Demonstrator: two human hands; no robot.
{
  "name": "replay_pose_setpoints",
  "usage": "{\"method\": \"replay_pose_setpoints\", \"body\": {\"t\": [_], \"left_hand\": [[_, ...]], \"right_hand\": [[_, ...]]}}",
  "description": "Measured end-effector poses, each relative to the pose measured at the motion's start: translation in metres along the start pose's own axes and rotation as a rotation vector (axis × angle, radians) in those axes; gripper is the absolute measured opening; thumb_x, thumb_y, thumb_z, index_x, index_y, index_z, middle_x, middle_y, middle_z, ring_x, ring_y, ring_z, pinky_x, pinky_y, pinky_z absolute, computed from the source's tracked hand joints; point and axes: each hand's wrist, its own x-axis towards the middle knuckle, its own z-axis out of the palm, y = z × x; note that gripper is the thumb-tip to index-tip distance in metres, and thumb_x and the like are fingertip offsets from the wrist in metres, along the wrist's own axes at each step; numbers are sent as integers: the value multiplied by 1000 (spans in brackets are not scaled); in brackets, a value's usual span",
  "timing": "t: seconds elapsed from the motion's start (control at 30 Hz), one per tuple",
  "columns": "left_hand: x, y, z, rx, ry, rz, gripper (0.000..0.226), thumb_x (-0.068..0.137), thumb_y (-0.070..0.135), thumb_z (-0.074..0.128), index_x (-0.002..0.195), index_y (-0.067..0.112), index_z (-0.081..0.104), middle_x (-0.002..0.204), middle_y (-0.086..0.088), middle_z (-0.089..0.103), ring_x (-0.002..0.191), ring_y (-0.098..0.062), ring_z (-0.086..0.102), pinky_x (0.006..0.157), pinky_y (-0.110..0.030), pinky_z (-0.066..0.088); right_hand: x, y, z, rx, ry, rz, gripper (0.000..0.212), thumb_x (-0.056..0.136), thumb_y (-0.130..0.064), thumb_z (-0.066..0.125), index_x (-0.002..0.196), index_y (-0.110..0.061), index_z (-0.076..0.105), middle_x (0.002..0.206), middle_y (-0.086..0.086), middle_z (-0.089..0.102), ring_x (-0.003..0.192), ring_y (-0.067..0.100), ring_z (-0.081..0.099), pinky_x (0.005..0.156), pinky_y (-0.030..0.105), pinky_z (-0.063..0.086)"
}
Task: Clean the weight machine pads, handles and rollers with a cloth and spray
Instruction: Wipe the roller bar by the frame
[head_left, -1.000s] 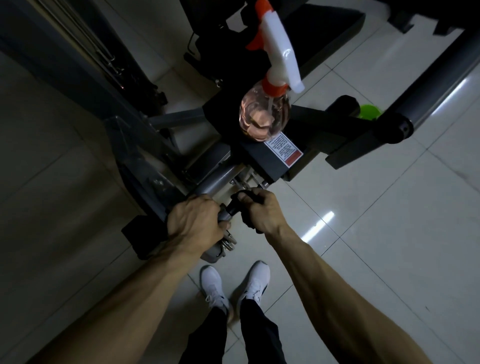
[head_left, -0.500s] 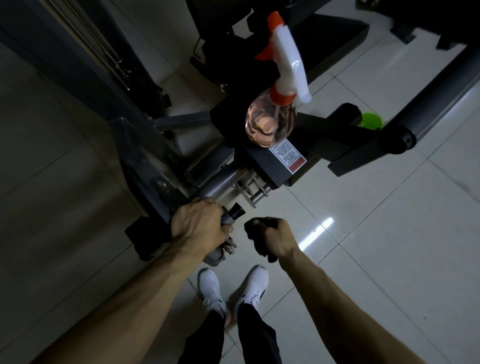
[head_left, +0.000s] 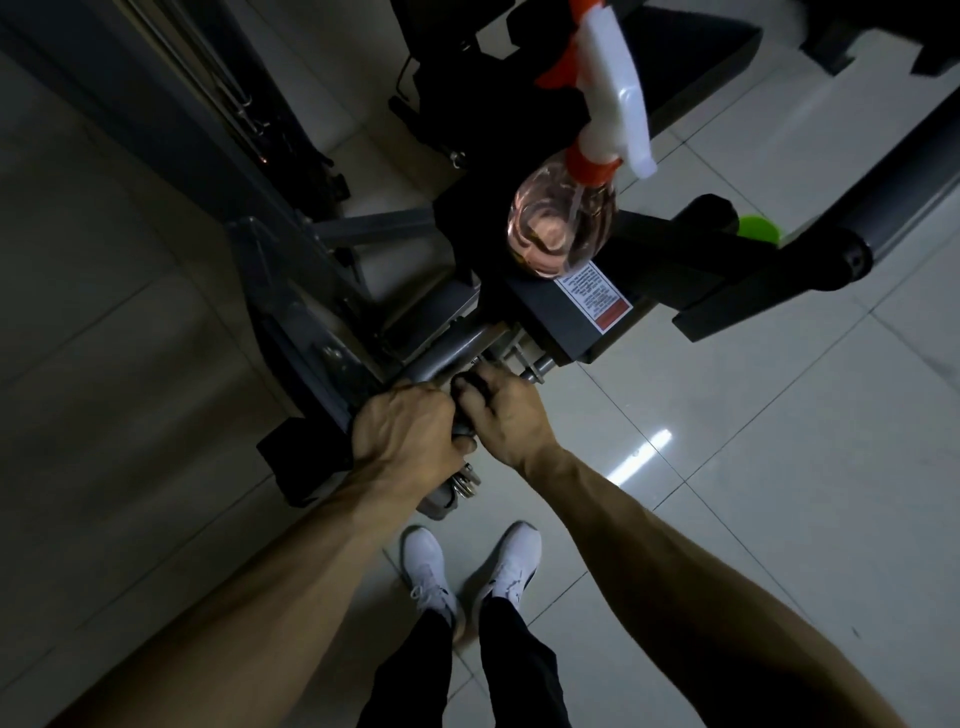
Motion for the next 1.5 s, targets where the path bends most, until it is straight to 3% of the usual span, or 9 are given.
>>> {"method": "replay_pose_setpoints", "body": {"t": [0.17,0.3,0.4,0.53,0.7,0.97,1.2,1.33,1.5], "left_hand": [[-1,-1,-1,-5,17,0,37,83,64,67,89,27,71,92,5,68,91,-18,64,67,-29,46],[-2,0,-3,-4,11,8,30,85,53,69,91,25,72,96,3,69,94,-20,65,65,-29,43],[-1,-1,-2,-16,13,14,27,84,50,68,91,24,71,97,3,70,95,-20,64,67,-29,46],[1,-3,2,-43,16,-6,37,80,62,68,88,27,71,92,5,69,90,-19,64,69,-31,53],[2,-3,1,-9,9,6,44,78,66,70,96,27,73,96,4,70,95,-20,64,71,-32,54],[-3,0,-7,50,-19,31,18,85,38,70,92,22,72,95,0,70,95,-21,65,64,-29,43],[-2,-3,-6,-17,-23,39,28,86,52,72,94,26,72,90,-1,70,90,-20,65,63,-31,40],[-4,-10,-3,-86,-52,60,31,87,56,72,99,28,73,87,0,63,82,-19,60,61,-31,42],[-9,-17,-14,-634,-69,37,22,98,32,65,118,33,73,118,9,73,103,-14,69,85,-34,58]], "right_hand": [[19,-21,-3,516,-10,815,32,97,-31,48,88,-13,74,74,3,71,58,16,65,42,22,44],[-27,-12,13,202,216,230,22,99,-34,49,106,-20,64,105,3,64,92,20,61,79,32,53],[-23,0,4,-46,29,-95,19,96,-25,51,108,-15,60,108,9,57,93,21,55,79,30,47],[21,-24,-27,415,-247,580,29,96,-29,51,82,-8,67,74,12,68,50,14,58,41,21,41],[-11,-11,-1,1230,-176,966,35,100,-30,38,83,-10,62,74,10,55,50,19,49,41,19,35],[-67,-72,-15,600,197,669,51,105,-41,53,77,0,66,61,9,64,48,21,55,45,30,43],[-59,-36,-3,-181,272,35,27,93,-23,64,119,-20,58,116,3,50,87,23,56,70,38,54],[-93,6,10,-197,190,281,14,97,-29,64,110,-28,66,109,-1,56,79,14,57,65,27,52],[-123,-25,-25,456,395,617,19,97,-34,66,101,-16,60,71,13,64,53,26,56,48,33,42]]}}
